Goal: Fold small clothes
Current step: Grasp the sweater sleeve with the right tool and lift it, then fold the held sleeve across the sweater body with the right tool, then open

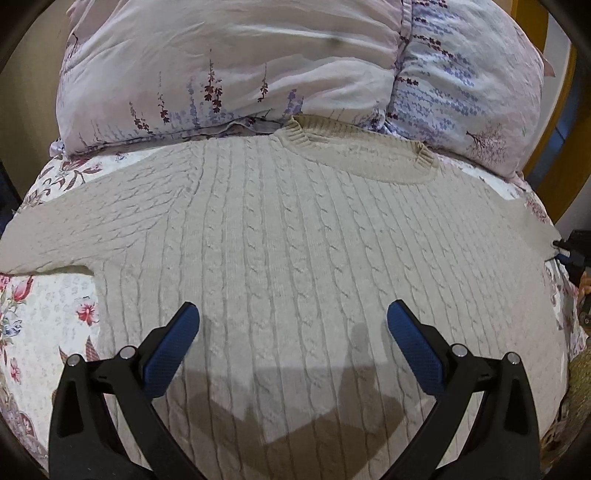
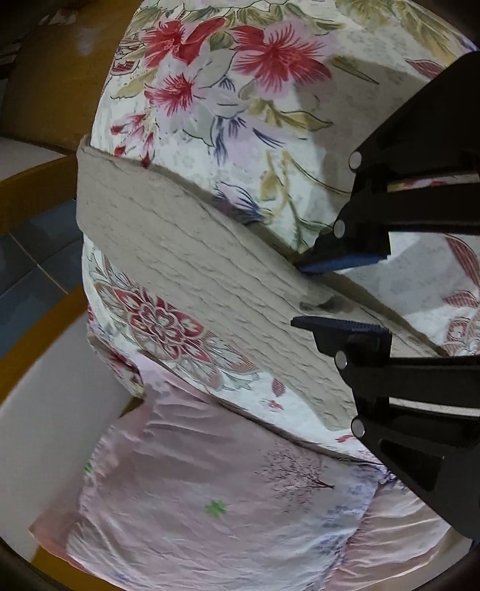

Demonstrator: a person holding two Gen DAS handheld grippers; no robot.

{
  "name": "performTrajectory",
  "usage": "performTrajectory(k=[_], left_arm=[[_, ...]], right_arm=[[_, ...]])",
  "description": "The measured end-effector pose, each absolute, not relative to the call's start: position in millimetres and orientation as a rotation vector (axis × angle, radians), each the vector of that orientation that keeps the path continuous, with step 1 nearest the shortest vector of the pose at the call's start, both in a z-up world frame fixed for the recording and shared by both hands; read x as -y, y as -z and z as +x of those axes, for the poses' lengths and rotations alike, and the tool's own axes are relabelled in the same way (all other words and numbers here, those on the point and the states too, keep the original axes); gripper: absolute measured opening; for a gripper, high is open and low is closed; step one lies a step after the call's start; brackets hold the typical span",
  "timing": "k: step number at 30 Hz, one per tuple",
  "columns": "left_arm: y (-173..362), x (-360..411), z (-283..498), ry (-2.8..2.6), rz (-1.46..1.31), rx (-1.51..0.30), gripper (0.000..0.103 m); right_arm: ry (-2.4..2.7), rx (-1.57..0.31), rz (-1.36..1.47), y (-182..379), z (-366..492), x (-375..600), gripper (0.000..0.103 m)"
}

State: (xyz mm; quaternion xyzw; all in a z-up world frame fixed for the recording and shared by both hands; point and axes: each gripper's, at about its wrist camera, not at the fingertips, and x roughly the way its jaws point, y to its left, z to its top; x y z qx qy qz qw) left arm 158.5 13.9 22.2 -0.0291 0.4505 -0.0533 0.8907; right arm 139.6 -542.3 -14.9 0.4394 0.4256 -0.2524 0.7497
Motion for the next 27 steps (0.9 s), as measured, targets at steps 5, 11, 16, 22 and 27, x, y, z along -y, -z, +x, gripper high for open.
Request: performTrajectory(k=[5,11,16,22,27], left_arm=[[-22.5,-16.7,161.9,0.127,-0.088,-0.915,0.101],[-23.0,-22.5,162.4,0.197,-0.148,-0.904,0.101],[-27.8,-30.3,161.8,0.267,-0.264,-0.873,0.101],[-34.4,-38.0,158.4,0.281,-0.351,-0.832,0.101],[-37.6,-38.1,156.3,0.299,-0.353,-0.846,0.101]], right_arm=[[0.56,-0.93,0.886,10.7,143.8,537.7,0.012],[0.494,-0.858,0.722,-24.2,154.7,513.7,0.01],[0.289,-0.786,0.577,-72.0,167.9,455.1,0.01],[-0.073,-0.835,0.463,-85.2,177.4,345.4,0.01],[-0.234,-1.071,0.414,-28.9,184.7,271.5,0.01]])
